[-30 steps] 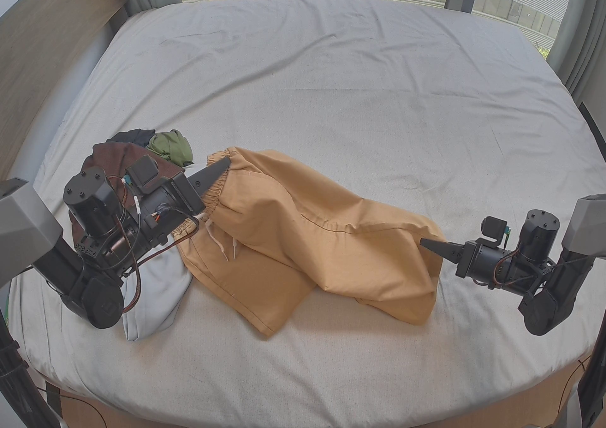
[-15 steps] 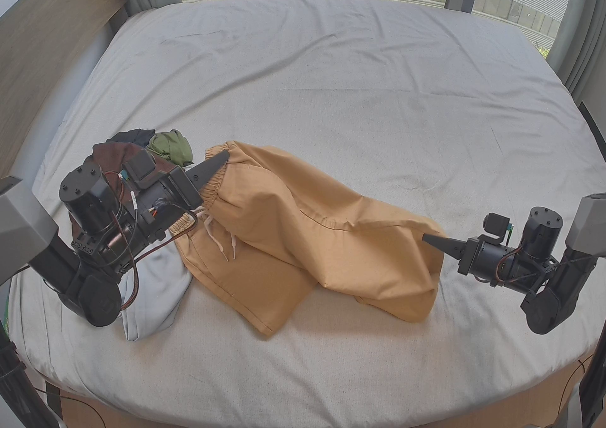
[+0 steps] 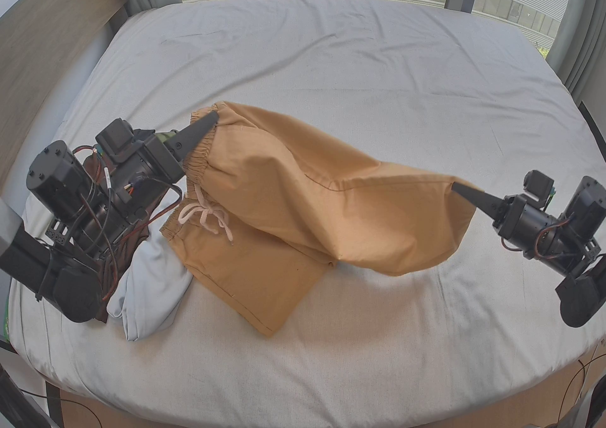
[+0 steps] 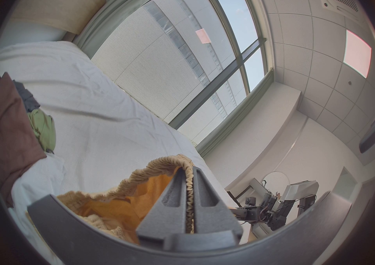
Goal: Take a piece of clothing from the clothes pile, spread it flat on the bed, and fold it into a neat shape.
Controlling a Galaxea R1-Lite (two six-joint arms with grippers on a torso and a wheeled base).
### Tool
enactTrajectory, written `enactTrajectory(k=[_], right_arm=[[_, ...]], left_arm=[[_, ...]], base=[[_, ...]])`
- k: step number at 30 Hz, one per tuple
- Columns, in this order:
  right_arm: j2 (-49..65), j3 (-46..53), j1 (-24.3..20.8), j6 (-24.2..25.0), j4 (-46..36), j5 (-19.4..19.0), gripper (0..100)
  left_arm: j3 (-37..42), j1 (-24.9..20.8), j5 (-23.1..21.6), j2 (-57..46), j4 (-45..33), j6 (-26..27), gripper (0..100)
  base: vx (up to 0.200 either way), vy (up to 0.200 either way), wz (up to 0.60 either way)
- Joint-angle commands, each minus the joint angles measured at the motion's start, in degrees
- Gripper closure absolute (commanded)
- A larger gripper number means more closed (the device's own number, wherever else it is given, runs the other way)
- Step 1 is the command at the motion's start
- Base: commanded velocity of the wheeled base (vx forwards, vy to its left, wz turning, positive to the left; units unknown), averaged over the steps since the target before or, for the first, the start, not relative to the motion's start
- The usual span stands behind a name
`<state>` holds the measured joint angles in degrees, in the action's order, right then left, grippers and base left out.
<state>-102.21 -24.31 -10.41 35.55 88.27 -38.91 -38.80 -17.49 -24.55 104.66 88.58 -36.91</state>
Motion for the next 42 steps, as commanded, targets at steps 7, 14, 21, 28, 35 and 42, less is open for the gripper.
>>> enactTrajectory(k=[7,14,21,28,35,42], right_arm=[[14.7,-0.6,-2.0,3.0,-0.4,0.2,100],[14.8,-1.8,-1.5,3.0,-0.4,0.3,100],[14.8,-3.0,0.5,3.1,-0.5,0.5,100],[16.1,-4.3,3.8,6.3,-0.4,0.4,100],[16.3,-5.2,5.1,6.6,-0.4,0.4,100],[17.8,-5.9,5.2,8.0,-0.5,0.3,100]], left_arm=[[0.4,0.0,-2.5,-9.3,-0.1,-0.1,100],[0.5,0.3,-2.5,-10.6,-0.1,-0.1,100],[0.8,0.4,-2.5,-12.5,-0.1,-2.4,100],[2.1,1.7,-3.2,-13.1,-0.1,-4.7,100],[2.5,1.7,-3.7,-13.1,-0.1,-4.7,100],[3.1,1.8,-3.8,-13.2,-0.1,-4.7,100]], base=[[0.000,0.000,0.00],[0.000,0.000,0.00],[0.000,0.000,0.00],[0.000,0.000,0.00],[0.000,0.000,0.00],[0.000,0.000,0.00]])
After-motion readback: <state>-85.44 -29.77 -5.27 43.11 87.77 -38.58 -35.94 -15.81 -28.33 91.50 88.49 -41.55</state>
